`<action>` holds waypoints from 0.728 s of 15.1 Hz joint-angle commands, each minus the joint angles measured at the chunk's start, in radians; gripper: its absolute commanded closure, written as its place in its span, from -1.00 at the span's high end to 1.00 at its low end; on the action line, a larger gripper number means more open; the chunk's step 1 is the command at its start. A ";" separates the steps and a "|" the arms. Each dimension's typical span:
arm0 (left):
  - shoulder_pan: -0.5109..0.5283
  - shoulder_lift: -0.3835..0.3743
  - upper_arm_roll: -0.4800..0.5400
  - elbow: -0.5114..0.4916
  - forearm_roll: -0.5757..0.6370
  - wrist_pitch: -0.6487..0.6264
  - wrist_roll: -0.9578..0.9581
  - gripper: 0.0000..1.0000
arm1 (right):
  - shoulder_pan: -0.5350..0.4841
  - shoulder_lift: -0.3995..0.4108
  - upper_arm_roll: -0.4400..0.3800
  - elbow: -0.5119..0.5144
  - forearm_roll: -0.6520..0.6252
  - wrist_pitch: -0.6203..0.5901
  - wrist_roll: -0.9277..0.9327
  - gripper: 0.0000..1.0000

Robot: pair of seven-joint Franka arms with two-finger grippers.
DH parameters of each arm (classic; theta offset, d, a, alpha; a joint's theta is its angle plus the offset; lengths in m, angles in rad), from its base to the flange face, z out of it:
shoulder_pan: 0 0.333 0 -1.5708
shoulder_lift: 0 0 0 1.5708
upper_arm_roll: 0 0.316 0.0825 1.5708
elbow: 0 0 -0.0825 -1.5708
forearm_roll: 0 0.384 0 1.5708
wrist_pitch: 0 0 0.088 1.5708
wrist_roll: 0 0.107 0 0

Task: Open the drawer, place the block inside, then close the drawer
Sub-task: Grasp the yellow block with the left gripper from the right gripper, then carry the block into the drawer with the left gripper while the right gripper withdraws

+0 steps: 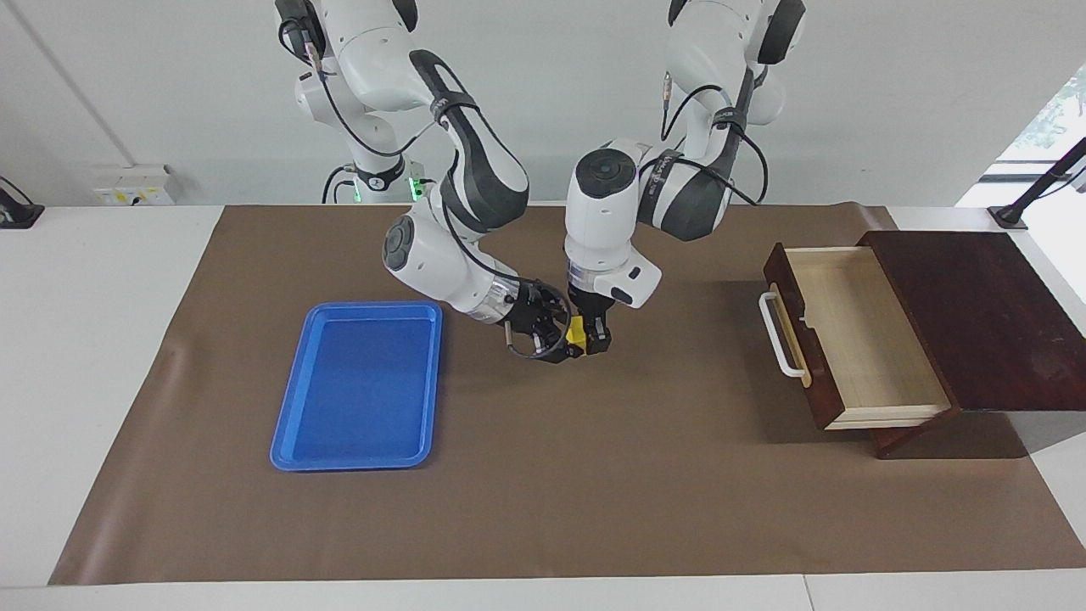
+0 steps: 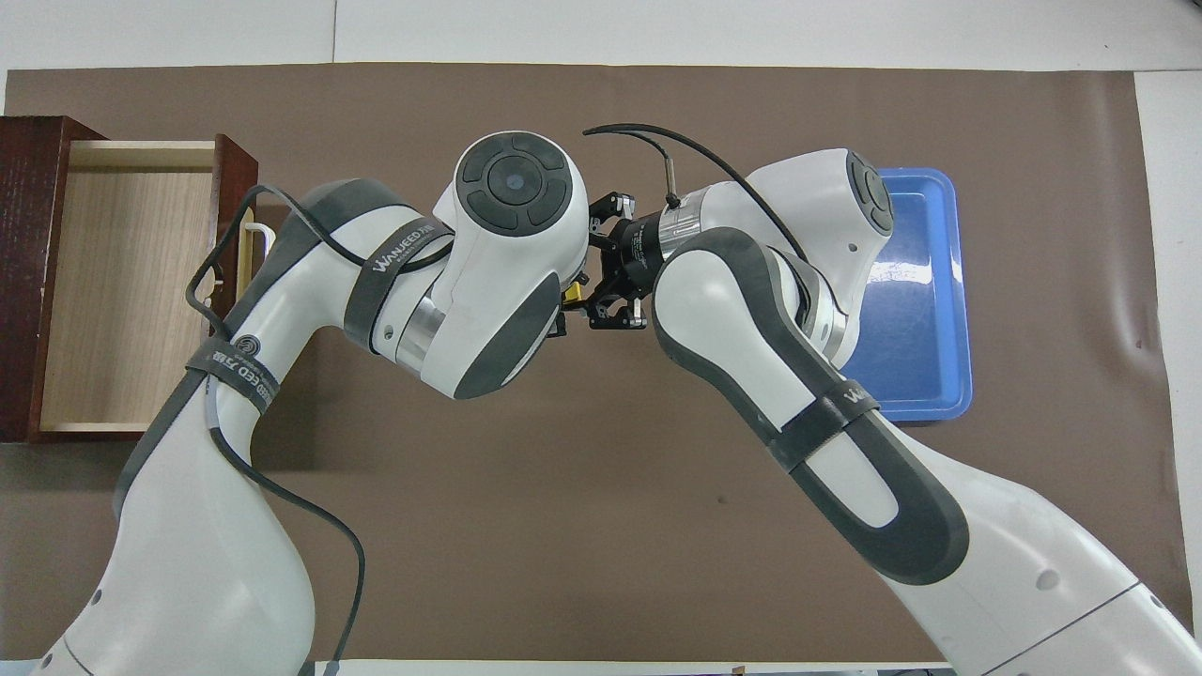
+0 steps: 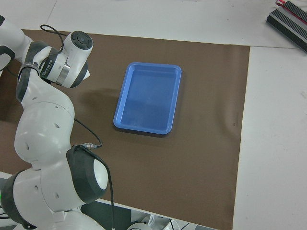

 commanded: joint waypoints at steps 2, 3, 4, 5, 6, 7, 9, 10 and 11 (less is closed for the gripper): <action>-0.009 -0.025 0.010 -0.024 0.006 -0.010 -0.003 -1.00 | -0.008 -0.013 -0.002 0.004 0.013 0.004 0.022 1.00; -0.001 -0.041 0.010 -0.022 0.006 -0.021 -0.002 -1.00 | -0.014 -0.016 -0.002 0.003 0.013 0.000 0.022 1.00; 0.006 -0.056 0.011 -0.019 0.006 -0.037 0.003 -1.00 | -0.022 -0.022 -0.005 0.001 0.010 -0.013 0.019 1.00; 0.022 -0.080 0.013 -0.018 0.006 -0.063 0.023 -1.00 | -0.039 -0.036 -0.005 -0.001 0.004 -0.029 0.014 1.00; 0.051 -0.103 0.011 -0.018 0.005 -0.097 0.055 -1.00 | -0.061 -0.047 -0.005 -0.004 0.001 -0.048 0.011 1.00; 0.072 -0.122 0.011 -0.015 0.005 -0.140 0.094 -1.00 | -0.083 -0.070 -0.007 -0.017 -0.011 -0.074 0.005 1.00; 0.121 -0.148 0.013 -0.007 0.001 -0.208 0.185 -1.00 | -0.144 -0.112 -0.007 -0.031 -0.074 -0.137 -0.032 1.00; 0.155 -0.168 0.011 -0.008 0.000 -0.231 0.228 -1.00 | -0.169 -0.129 -0.007 -0.033 -0.114 -0.178 -0.055 1.00; 0.198 -0.192 0.011 -0.010 -0.003 -0.261 0.288 -1.00 | -0.190 -0.149 -0.007 -0.033 -0.156 -0.213 -0.078 1.00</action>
